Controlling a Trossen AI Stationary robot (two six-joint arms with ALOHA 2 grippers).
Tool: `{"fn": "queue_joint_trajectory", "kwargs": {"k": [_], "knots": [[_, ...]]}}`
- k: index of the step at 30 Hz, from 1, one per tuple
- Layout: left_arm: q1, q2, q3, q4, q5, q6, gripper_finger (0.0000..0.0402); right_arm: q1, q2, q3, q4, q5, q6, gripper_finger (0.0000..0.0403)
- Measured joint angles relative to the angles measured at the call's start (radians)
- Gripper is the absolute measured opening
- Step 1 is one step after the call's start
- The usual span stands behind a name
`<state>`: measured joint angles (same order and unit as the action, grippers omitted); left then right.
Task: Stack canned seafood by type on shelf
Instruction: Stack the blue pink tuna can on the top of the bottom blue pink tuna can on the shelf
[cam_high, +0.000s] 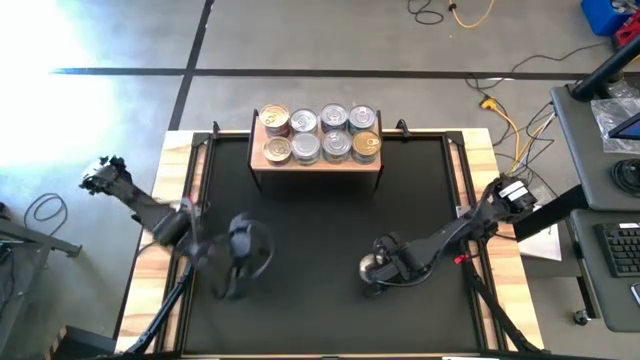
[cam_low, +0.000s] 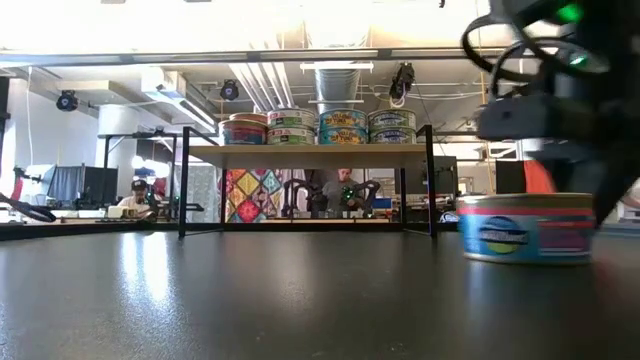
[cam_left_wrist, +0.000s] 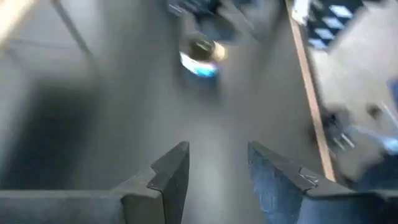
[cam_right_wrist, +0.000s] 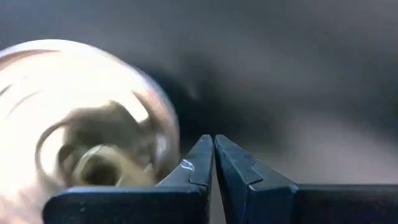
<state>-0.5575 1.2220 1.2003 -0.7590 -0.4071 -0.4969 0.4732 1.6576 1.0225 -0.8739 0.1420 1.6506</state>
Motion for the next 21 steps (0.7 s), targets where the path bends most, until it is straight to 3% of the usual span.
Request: {"fn": "queue_joint_trajectory", "kwargs": {"k": [5,10,13,17,21], "knots": [[-0.204,0.034,-0.052,-0.027,0.008,-0.114,0.0146,-0.041,0.04,0.022,0.112,0.099,-0.087,0.0013],[-0.314,0.119,-0.119,-0.036,0.088,0.026,0.0146,-0.084,0.133,0.102,0.319,0.113,-0.313,0.0013],[-0.325,0.184,-0.123,-0.011,0.101,0.022,0.0146,-0.096,0.212,0.192,0.394,0.105,-0.405,0.0013],[-0.324,0.282,-0.131,0.09,0.101,-0.01,0.0146,-0.099,0.314,0.349,0.385,0.116,-0.497,0.0013],[-0.325,0.286,-0.19,0.233,0.064,0.024,0.0149,-0.082,0.368,0.513,0.22,0.121,-0.511,0.0013]]}}
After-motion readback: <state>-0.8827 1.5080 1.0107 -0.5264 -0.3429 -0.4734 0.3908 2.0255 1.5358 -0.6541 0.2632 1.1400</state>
